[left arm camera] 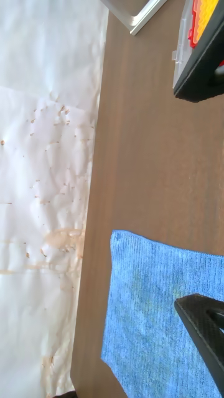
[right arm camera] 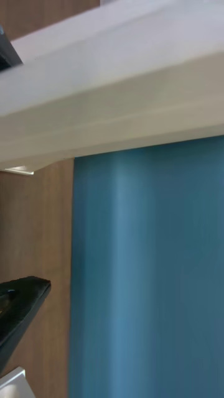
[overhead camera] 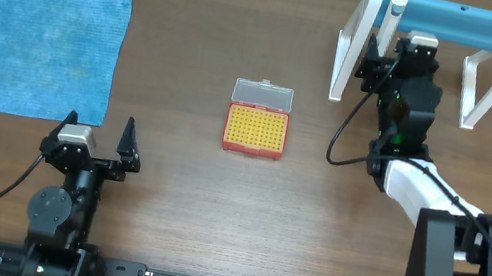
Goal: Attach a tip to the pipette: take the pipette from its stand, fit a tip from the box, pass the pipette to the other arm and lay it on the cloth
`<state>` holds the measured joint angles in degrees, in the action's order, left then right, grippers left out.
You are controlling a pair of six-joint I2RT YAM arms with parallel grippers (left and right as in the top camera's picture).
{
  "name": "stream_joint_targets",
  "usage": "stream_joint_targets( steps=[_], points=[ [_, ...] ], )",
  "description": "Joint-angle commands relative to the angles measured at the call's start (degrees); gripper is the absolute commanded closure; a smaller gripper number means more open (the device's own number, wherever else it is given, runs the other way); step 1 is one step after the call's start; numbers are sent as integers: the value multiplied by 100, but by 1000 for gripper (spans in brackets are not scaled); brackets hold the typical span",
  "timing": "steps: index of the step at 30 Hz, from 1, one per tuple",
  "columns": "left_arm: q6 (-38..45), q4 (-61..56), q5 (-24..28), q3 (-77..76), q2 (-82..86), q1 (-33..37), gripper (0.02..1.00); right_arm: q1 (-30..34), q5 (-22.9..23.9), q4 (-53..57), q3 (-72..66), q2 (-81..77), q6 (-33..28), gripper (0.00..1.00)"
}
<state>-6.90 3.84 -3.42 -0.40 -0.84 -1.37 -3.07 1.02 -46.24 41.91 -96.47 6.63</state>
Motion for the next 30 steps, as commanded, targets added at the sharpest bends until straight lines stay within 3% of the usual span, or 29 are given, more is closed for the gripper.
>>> stream_joint_targets(
  steps=[1, 2, 4, 5, 6, 7, 24, 30],
  points=[
    [11, 33, -46, 9, 26, 24, 23, -44, 68, -11, 221, -166, 39, 176],
    [13, 33, -46, 9, 26, 24, 23, -52, 68, -11, 221, -166, 39, 178],
    [13, 33, -48, 9, 26, 24, 20, -68, 63, -11, 221, -166, 39, 347],
    [13, 33, -48, 9, 26, 24, 23, -79, 44, -15, 221, -166, 42, 549],
    [13, 33, -48, 9, 26, 24, 23, -90, -9, -20, 221, -166, 42, 864],
    [11, 33, -48, 9, 26, 24, 23, -98, -81, -22, 221, -166, 44, 917],
    [13, 33, -46, 9, 26, 24, 23, -136, -164, 568, 79, 949, 39, 921],
    [13, 33, -48, 9, 26, 24, 23, -245, -168, 146, -426, 1499, 42, 921]
  ],
)
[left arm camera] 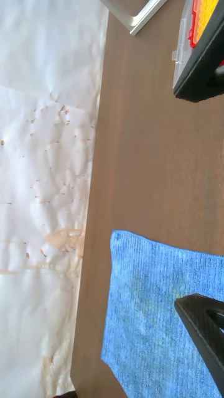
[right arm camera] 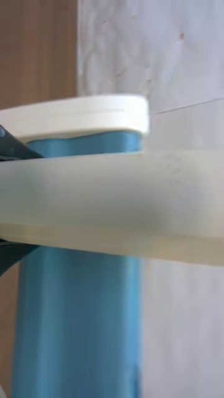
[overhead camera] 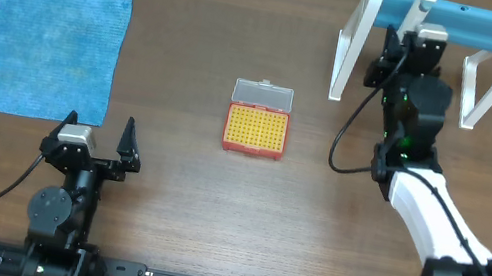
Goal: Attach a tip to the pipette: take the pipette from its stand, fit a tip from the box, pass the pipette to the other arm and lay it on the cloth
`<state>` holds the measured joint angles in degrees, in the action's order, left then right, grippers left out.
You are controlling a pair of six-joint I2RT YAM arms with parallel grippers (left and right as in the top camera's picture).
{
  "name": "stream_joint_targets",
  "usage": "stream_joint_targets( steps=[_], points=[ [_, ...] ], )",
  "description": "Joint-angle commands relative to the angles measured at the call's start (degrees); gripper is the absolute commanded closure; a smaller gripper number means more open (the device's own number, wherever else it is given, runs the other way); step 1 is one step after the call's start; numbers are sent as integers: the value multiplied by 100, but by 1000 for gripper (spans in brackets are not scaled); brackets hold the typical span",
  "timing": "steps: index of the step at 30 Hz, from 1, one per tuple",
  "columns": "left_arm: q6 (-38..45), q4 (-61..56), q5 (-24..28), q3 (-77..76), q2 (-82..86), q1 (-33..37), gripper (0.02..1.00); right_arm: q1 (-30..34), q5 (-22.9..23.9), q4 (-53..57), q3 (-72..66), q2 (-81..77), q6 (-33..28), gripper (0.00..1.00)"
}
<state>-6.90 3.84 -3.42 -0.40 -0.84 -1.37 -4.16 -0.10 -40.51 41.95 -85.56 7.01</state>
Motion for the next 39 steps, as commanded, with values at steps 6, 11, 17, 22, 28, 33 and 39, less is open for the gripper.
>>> stream_joint_targets(
  steps=[6, 11, 17, 22, 28, 33, 39],
  points=[
    [13, 33, -46, 9, 26, 24, 23, -758, -774, -2918, -1659, 415, 4, 921],
    [11, 33, -48, 9, 26, 24, 23, -1478, -1377, -4240, -1978, -177, 7, 919],
    [13, 33, -48, 9, 26, 24, 20, -2050, -1416, -4336, -1956, -588, 9, 921],
    [13, 33, -48, 9, 26, 24, 23, -2476, -1416, -4334, -1956, -890, 9, 919],
    [13, 33, -46, 9, 26, 24, 23, -2583, -1462, -4339, -1679, -1493, 503, 921],
    [11, 33, -46, 9, 26, 24, 20, -2583, -1609, -4336, -1556, -1700, 503, 921],
    [13, 33, -46, 9, 26, 24, 20, -2581, -1606, -4339, -1469, -1991, 501, 921]
  ],
)
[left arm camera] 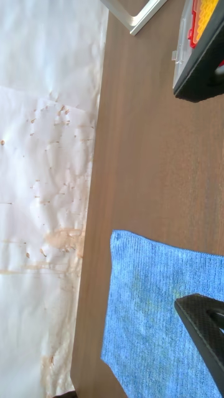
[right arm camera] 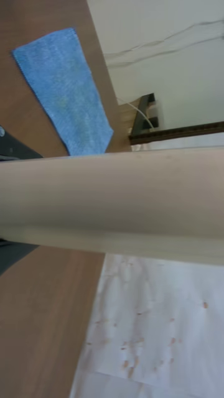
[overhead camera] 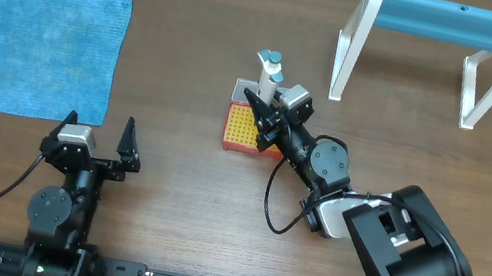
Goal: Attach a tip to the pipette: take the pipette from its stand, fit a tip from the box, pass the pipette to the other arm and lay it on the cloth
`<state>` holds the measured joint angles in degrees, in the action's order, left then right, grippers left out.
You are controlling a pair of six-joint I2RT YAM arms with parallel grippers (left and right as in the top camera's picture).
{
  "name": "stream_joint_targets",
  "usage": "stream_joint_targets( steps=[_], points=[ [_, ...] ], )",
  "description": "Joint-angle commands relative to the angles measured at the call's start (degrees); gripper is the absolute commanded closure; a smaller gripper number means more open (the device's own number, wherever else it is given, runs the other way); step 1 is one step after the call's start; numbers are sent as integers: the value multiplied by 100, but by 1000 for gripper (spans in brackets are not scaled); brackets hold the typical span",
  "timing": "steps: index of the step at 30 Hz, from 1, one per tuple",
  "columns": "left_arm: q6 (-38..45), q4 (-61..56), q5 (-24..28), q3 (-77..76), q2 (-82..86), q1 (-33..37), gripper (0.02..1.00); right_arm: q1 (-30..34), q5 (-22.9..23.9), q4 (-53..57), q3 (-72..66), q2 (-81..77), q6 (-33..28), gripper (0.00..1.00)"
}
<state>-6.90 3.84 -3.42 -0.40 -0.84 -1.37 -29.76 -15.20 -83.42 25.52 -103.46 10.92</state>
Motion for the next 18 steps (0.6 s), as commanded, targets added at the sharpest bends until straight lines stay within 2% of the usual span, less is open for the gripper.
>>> stream_joint_targets(
  steps=[1, 18],
  points=[
    [11, 33, -46, 9, 26, 24, 23, -22, -96, -46, 203, -214, 107, 932],
    [13, 33, -46, 9, 26, 24, 20, -4, -72, -31, 258, -382, 105, 921]
  ],
)
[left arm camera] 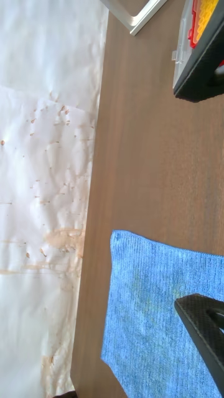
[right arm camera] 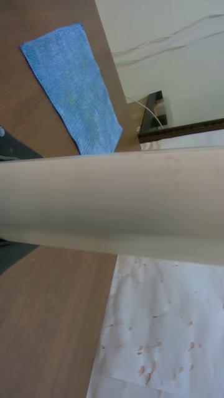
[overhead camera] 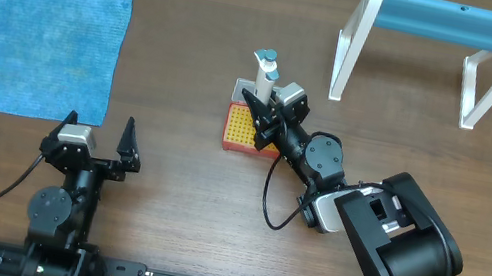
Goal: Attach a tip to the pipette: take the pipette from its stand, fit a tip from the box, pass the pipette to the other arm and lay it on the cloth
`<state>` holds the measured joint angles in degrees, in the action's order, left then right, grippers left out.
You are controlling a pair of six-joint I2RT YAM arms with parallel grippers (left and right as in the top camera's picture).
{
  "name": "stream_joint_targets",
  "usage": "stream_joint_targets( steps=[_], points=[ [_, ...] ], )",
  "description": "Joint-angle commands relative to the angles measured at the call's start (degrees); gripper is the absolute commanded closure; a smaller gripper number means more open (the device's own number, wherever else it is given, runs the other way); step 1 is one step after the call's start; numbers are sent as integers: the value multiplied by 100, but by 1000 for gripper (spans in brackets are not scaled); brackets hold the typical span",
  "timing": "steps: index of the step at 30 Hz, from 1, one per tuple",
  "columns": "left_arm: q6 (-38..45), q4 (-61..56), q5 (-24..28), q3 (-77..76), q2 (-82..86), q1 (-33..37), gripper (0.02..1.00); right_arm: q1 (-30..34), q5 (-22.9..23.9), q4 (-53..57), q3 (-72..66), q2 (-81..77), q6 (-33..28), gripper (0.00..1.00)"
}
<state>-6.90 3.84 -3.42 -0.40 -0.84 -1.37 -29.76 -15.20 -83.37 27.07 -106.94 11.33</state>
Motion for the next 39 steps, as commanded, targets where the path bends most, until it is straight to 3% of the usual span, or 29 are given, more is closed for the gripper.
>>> stream_joint_targets(
  steps=[1, 39],
  points=[
    [13, 33, -48, 9, 26, 24, 20, 11, -74, -33, 103, -37, 61, 921],
    [13, 33, -46, 9, 26, 24, 23, 20, -98, 232, -44, -216, 42, 921]
  ],
)
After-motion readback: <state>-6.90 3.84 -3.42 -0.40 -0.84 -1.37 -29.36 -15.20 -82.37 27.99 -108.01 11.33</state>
